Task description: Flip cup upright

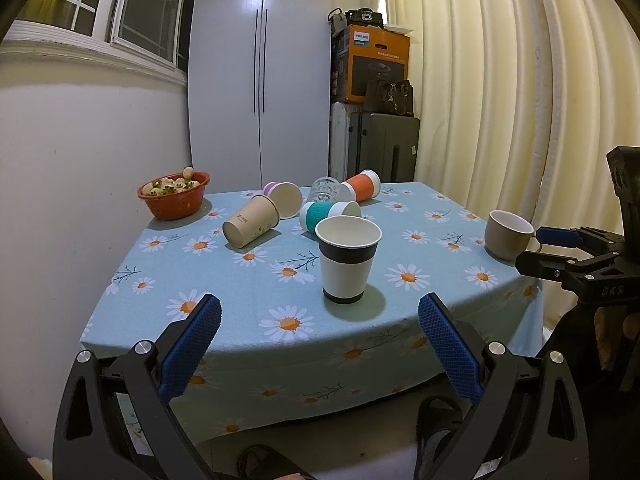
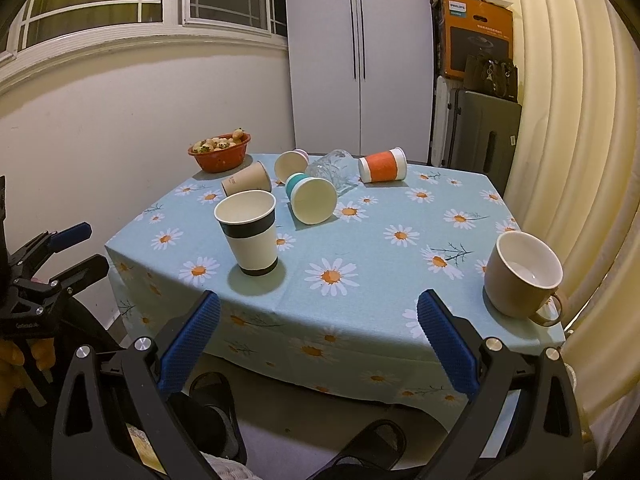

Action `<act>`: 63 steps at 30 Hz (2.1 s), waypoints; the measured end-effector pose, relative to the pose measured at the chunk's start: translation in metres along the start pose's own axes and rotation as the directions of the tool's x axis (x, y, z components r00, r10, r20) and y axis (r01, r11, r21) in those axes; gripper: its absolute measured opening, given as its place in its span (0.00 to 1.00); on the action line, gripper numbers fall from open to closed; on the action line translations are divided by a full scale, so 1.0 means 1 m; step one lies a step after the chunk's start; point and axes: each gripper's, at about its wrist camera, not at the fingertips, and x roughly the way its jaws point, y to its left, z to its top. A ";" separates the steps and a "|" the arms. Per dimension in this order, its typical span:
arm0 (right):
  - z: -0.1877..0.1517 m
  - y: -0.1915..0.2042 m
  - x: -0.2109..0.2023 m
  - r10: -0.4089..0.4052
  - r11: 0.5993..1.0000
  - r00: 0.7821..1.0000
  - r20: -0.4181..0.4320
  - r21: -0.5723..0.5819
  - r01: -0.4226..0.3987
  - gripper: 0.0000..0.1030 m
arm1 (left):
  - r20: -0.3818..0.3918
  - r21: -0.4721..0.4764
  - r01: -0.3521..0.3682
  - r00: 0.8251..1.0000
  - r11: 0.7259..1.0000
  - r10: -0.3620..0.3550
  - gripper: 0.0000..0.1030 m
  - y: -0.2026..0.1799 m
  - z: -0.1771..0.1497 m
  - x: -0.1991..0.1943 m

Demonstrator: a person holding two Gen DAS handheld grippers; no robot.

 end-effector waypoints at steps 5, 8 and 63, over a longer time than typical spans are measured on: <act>-0.002 0.000 0.000 -0.004 1.000 1.000 -0.005 -0.006 0.004 0.95 | -0.001 0.000 0.002 1.000 1.000 -0.002 0.94 0.000 0.000 0.000; -0.002 -0.001 0.001 -0.004 1.000 1.000 -0.004 -0.006 0.004 0.95 | -0.006 0.003 0.002 1.000 1.000 -0.002 0.94 0.000 0.000 0.001; -0.004 -0.001 0.003 -0.008 1.000 1.000 -0.013 -0.019 0.008 0.95 | -0.004 0.016 -0.022 1.000 1.000 0.022 0.94 -0.001 -0.002 0.001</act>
